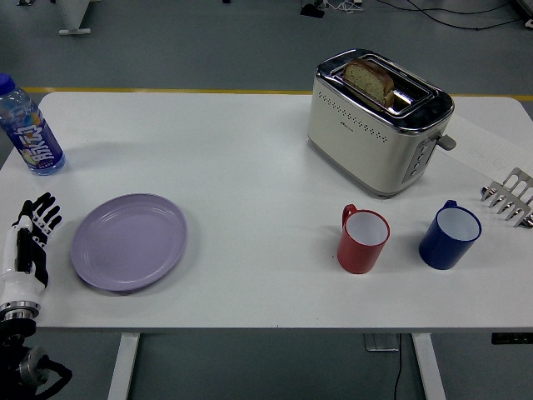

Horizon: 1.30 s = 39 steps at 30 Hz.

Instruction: Push plate across desktop

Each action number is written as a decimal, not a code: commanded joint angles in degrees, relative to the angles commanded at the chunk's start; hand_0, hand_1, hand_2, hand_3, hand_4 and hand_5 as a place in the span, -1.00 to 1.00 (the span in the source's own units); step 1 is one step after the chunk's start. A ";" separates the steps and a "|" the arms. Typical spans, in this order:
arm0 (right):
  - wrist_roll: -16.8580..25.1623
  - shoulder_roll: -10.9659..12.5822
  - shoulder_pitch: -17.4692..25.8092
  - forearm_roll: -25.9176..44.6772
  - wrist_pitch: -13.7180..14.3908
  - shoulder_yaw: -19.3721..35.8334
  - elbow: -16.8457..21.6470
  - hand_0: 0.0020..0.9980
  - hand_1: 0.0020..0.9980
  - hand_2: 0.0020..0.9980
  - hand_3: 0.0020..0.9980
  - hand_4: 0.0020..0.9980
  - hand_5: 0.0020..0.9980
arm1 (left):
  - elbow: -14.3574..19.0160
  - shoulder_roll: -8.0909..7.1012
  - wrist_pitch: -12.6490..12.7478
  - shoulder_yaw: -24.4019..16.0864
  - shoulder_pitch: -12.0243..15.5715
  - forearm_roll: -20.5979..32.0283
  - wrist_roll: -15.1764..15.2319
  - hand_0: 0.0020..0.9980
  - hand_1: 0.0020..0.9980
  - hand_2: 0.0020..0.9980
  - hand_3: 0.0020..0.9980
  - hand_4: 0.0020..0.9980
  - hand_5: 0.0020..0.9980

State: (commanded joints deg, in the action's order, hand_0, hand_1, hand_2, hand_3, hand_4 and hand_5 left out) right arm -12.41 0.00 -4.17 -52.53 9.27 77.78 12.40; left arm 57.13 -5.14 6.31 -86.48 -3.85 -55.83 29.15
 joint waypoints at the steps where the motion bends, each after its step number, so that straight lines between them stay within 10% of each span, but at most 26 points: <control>1: -0.02 0.00 -0.02 -0.09 -0.02 0.04 0.00 0.38 0.28 0.50 0.47 -0.05 -0.02 | 0.01 0.38 0.05 0.02 -0.05 0.00 0.10 0.63 0.70 0.73 0.58 0.08 1.00; 39: -0.16 0.00 0.00 -0.85 -0.30 0.12 0.05 0.38 0.28 0.50 0.47 -0.05 -0.02 | 2.38 5.14 0.60 8.59 -0.89 1.70 1.71 0.60 0.67 0.71 0.46 -0.01 1.00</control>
State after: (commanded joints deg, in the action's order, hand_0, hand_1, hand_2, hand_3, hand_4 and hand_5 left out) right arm -12.56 0.00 -4.17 -53.38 8.97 77.90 12.44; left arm 59.51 0.00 6.91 -77.89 -4.74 -54.13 30.86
